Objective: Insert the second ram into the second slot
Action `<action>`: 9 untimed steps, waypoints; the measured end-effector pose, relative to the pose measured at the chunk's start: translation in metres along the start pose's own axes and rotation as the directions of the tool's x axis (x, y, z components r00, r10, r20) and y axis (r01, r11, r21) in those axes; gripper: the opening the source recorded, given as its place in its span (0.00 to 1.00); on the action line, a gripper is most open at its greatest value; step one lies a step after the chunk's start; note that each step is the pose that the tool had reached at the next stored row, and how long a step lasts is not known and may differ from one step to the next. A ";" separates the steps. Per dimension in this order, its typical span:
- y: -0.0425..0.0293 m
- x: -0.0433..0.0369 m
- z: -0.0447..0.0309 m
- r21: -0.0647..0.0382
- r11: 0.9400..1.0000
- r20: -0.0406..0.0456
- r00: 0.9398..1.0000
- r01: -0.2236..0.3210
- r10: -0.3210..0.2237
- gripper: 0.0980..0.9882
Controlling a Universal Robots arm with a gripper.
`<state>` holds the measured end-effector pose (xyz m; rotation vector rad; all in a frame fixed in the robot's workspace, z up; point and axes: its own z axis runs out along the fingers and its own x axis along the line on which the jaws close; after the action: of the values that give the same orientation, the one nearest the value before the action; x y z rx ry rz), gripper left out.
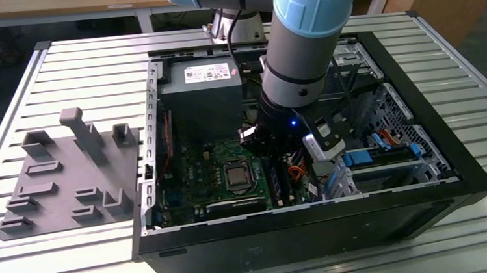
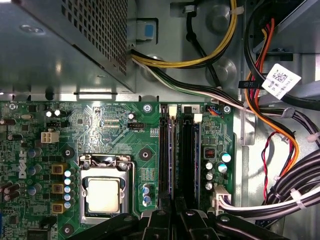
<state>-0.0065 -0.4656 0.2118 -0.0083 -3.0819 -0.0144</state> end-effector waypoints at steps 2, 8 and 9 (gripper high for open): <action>0.0000 0.0000 0.0000 0.000 1.000 0.000 1.000 0.000 0.000 0.04; 0.0000 0.0000 0.0000 0.000 1.000 0.000 1.000 0.000 0.000 0.04; 0.0000 0.0000 0.0000 0.000 1.000 0.000 1.000 0.000 0.000 0.04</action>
<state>-0.0065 -0.4656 0.2118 -0.0084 -3.0819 -0.0145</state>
